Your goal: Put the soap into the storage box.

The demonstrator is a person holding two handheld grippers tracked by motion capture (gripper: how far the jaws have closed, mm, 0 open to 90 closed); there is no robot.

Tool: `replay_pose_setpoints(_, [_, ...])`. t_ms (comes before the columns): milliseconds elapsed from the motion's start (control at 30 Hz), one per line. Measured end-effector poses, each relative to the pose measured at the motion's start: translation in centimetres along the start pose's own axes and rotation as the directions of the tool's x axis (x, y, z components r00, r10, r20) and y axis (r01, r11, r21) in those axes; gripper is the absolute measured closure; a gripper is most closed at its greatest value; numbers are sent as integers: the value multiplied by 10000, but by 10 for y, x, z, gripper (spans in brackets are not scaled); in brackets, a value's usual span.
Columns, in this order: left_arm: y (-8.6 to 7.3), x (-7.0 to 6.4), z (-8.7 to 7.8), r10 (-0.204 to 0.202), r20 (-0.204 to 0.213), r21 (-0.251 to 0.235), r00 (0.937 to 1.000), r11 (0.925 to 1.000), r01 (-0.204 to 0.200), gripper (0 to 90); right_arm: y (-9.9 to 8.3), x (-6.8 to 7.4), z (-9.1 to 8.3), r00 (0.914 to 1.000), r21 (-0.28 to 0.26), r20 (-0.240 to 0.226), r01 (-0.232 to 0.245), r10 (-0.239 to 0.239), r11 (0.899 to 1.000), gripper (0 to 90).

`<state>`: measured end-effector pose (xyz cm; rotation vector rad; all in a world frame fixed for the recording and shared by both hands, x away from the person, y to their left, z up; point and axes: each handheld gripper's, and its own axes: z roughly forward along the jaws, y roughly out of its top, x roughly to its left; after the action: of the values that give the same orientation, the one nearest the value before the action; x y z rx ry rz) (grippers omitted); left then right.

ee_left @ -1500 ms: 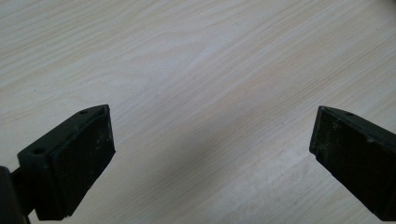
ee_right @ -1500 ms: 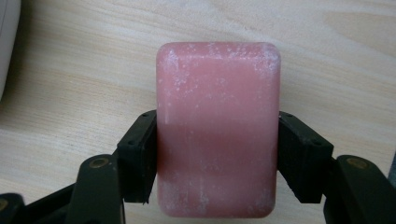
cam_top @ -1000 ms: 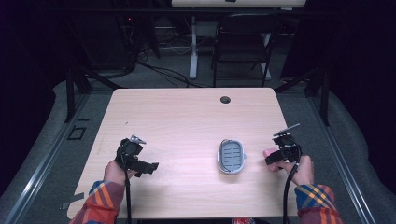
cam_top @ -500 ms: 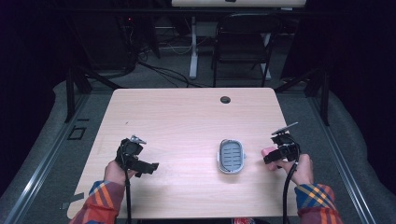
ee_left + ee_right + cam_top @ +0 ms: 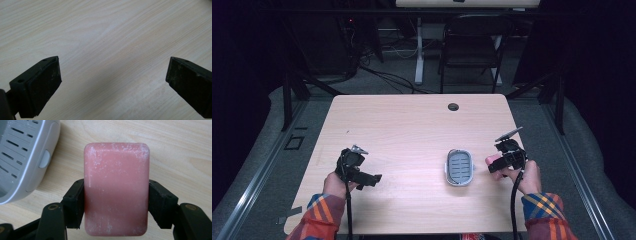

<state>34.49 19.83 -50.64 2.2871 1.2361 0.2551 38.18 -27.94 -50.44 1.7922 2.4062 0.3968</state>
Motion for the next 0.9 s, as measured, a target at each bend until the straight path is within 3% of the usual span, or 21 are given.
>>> replay_pose_setpoints(67, [0, 0, 0, -3, -2, 0, 10000, 10000, 3, 0, 1, 2, 0, 9999, -171, -51, -112, 112, 9998, 373])
replay_pose_setpoints(367, [0, 0, 0, -26, -4, 3, 10000, 10000, 26, 0, 4, 7, -7, 9995, 52, -65, 305, -305, 9995, 373])
replay_pose_setpoints(600, [0, 1, 0, -25, -5, -1, 10000, 10000, 25, 0, 6, 12, -11, 9998, -216, -34, 207, -208, 9996, 374])
replay_pose_setpoints(733, [0, 1, 0, -30, -3, 5, 10000, 10000, 30, 0, 8, 12, -15, 9990, 6, -17, 444, -444, 9990, 374])
replay_pose_setpoints(900, [0, 0, 0, -43, -4, 11, 10000, 10000, 43, 0, 10, 15, -16, 9994, -191, -112, 326, -328, 9993, 374])
